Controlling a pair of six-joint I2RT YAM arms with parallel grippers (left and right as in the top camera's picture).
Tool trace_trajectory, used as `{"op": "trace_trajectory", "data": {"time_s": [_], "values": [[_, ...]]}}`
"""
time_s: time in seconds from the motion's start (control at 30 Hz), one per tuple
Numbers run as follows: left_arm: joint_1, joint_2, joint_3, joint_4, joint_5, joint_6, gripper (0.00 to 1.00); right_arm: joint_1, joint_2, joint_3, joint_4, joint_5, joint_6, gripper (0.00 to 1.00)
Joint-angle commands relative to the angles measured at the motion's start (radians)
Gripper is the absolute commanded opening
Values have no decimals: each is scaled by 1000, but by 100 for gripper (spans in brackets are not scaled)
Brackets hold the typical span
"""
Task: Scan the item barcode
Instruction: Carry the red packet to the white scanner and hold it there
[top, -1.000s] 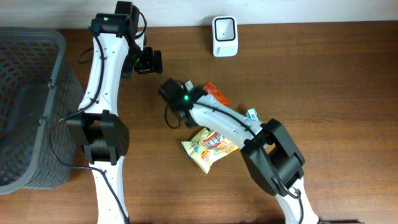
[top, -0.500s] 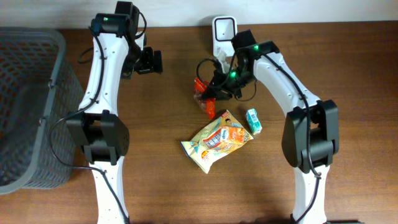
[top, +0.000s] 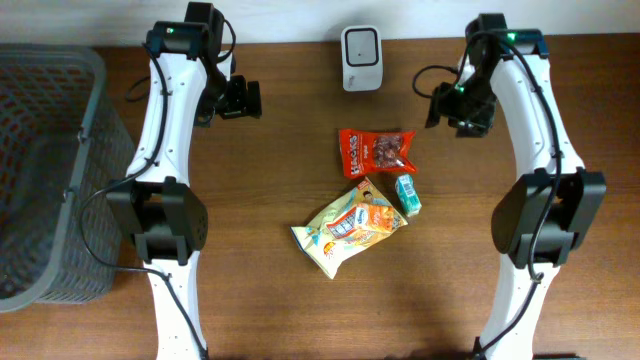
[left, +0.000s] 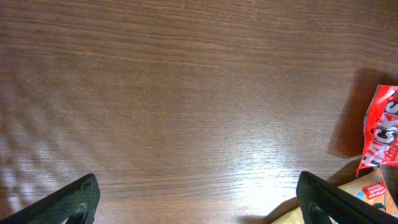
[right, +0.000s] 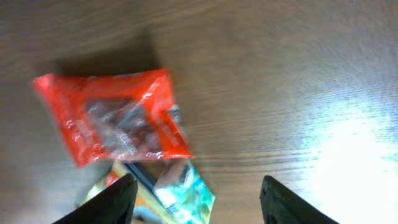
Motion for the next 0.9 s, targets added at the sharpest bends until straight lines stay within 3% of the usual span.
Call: {"op": "trace_trajectory", "data": {"time_s": [0.0,0.17,0.4,0.53,0.57,0.67,0.7,0.77,0.87], "values": [[3,-18,3,0,-8,9,99,123,-13,29,-3,39,-325,61],[3,-18,3,0,-8,9,99,279,-11,-179,195,335,-559,66],[3,-18,3,0,-8,9,99,302,-11,-370,439,382,-766,71],[3,-18,3,0,-8,9,99,303,-11,-467,561,332,-766,70],[3,-18,3,0,-8,9,99,308,-11,-480,576,319,-765,65],[3,-18,3,0,-8,9,99,307,-11,-483,600,313,-729,23],[3,-18,3,0,-8,9,99,304,-11,-483,618,317,-680,4],[3,-18,3,0,-8,9,99,301,-11,-482,636,317,-603,4],[3,-18,3,0,-8,9,99,288,-15,-417,625,324,-377,4]]}}
